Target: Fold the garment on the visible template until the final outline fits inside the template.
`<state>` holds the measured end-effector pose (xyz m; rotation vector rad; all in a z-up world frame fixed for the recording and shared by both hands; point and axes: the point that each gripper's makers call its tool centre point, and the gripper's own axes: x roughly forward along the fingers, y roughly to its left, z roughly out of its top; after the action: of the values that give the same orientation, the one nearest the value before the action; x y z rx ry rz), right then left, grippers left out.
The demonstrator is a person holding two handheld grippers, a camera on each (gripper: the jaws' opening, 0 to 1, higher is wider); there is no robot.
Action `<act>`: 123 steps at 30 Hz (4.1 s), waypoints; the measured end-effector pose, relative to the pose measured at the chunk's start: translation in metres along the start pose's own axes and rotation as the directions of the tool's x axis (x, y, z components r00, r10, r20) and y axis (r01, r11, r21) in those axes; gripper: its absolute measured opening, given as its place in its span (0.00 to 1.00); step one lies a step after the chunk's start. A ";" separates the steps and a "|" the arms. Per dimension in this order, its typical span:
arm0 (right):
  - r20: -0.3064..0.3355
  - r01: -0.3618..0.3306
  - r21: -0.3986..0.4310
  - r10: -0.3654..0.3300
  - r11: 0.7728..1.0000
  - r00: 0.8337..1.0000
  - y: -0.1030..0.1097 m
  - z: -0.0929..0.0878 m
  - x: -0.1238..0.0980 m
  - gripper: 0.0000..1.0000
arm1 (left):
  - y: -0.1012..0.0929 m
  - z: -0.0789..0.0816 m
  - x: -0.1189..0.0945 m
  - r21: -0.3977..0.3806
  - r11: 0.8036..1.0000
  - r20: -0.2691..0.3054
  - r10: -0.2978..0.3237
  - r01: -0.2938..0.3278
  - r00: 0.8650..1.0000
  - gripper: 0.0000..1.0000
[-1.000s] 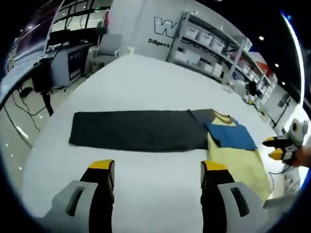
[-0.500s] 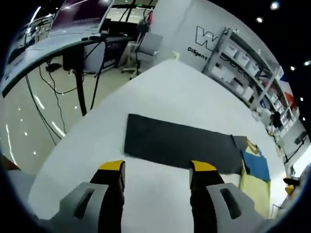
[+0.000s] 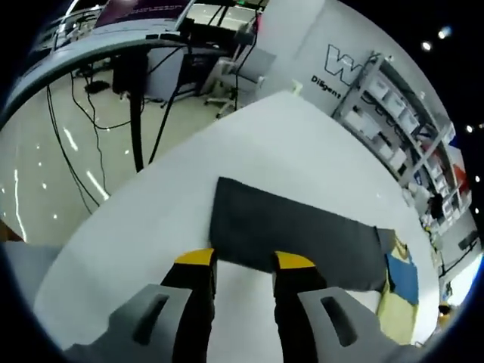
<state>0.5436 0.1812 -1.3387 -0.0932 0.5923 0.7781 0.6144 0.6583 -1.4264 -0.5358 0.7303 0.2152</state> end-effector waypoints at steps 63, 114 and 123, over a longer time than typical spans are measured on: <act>0.058 0.073 0.120 -0.080 0.990 0.995 -0.021 -0.031 -0.039 0.16 | -0.452 -0.108 -0.021 0.387 0.534 -0.268 -0.715 0.752 0.646 0.02; -0.045 0.025 0.033 -0.024 0.999 0.999 -0.016 -0.060 -0.041 0.21 | -0.344 -0.202 -0.088 0.469 0.310 -0.588 -0.590 0.827 0.554 0.16; -0.147 -0.155 -0.079 0.142 0.985 0.979 0.016 -0.093 -0.049 0.22 | -0.245 -0.214 -0.123 0.585 0.113 -0.698 -0.434 0.803 0.570 0.17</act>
<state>0.4612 0.1344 -1.3879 -0.1901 0.7036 0.9491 0.4917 0.3366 -1.3799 0.2184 0.7820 -1.1610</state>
